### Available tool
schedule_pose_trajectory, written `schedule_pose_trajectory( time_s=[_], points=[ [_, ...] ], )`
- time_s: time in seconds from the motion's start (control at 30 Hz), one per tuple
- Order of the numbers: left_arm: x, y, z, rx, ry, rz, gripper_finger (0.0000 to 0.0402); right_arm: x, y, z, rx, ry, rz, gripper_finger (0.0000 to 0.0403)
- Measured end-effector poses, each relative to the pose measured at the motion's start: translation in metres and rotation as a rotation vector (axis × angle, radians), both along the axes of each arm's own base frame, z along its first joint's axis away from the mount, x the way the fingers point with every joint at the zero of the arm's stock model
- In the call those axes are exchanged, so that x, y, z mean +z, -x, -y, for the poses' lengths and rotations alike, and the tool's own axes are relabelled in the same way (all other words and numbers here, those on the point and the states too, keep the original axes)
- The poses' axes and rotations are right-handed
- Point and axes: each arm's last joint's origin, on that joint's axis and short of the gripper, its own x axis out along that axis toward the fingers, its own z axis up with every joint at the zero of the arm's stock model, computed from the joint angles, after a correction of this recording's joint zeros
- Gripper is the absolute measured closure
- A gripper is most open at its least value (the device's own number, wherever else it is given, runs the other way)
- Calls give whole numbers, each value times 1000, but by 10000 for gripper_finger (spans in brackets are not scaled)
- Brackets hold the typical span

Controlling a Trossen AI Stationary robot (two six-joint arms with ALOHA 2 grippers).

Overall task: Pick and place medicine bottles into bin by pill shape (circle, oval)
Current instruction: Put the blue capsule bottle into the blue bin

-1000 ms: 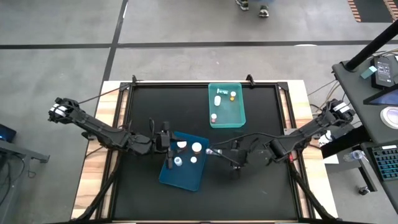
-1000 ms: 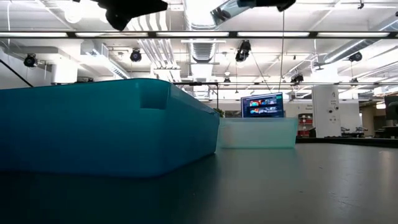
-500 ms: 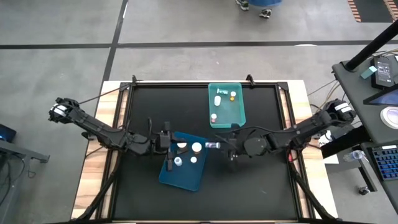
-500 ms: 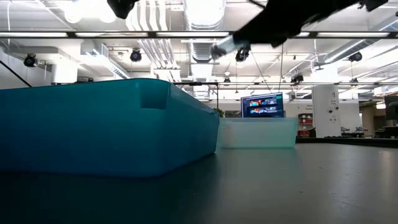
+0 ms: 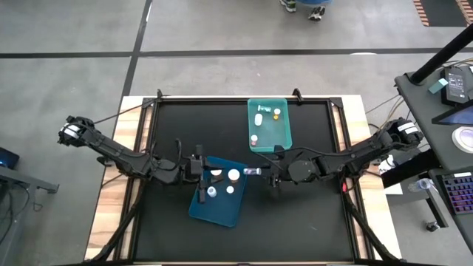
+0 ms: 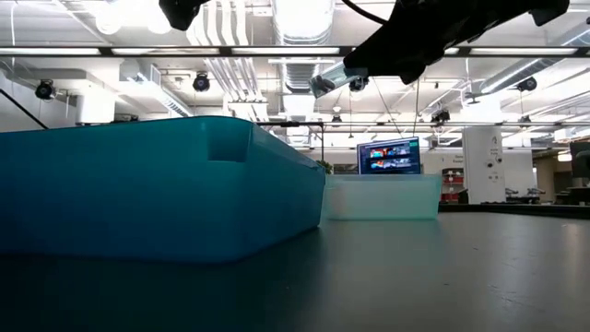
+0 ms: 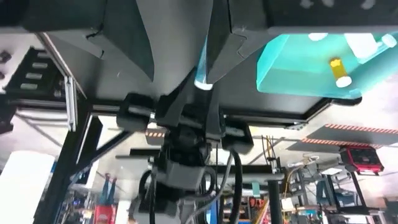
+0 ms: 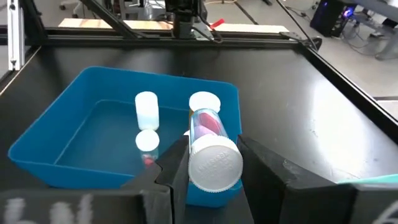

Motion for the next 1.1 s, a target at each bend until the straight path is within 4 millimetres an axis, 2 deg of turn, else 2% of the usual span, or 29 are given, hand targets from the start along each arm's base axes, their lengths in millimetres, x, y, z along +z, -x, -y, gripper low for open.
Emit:
schedule_pose_trajectory(
  time_s=[0.23,0.47,0.8,1.1],
  points=[
    [-1,0,0,-16,-1,-7,227,2,-1,0,-16,-50,30,290],
    [0,1,0,-17,-1,-9,186,0,-15,-7,55,-87,55,290],
    [-4,2,0,-19,-19,-52,182,13,-37,-11,30,-59,-177,291],
    [3,12,-4,-22,-22,-58,182,22,-63,-3,143,-196,-307,291]
  ],
)
